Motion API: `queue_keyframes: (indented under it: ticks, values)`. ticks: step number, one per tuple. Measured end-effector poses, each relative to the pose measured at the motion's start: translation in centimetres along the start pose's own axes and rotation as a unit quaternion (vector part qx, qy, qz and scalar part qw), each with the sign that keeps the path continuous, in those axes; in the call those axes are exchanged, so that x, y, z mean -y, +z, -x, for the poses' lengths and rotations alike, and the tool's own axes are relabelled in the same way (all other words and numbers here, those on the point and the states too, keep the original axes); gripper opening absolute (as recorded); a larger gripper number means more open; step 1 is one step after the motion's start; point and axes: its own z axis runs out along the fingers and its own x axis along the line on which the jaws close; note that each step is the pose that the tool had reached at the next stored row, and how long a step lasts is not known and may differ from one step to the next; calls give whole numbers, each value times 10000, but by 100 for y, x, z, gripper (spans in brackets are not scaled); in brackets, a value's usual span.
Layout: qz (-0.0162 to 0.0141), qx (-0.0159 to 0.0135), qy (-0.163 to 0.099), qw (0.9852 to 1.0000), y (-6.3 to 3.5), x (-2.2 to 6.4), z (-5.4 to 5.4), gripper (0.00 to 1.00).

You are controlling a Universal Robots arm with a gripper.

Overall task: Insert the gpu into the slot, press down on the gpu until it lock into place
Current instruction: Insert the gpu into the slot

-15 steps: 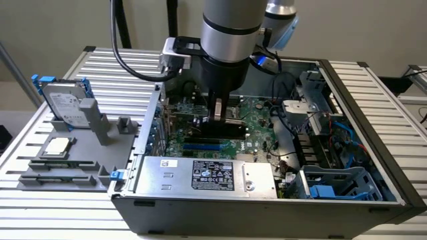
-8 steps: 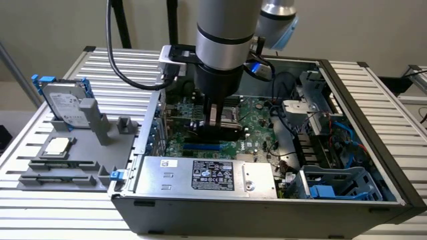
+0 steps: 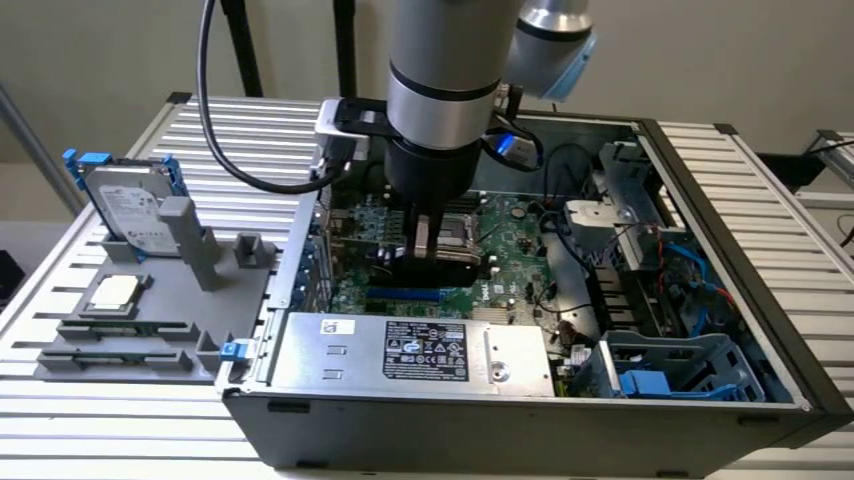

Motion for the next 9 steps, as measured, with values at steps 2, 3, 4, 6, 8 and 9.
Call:
queue_keyframes:
  ticks: [2,3,4,6,8,9]
  values:
    - [-1,1,2,10000,4,0,-1,26]
    - [-1,0,2,10000,4,-2,0,26]
    - [-1,1,2,10000,6,-3,1,26]
    - [-1,1,4,10000,8,-6,5,26]
    - [-1,1,6,10000,10,-7,11,26]
    - [-1,1,7,10000,11,-7,15,26]
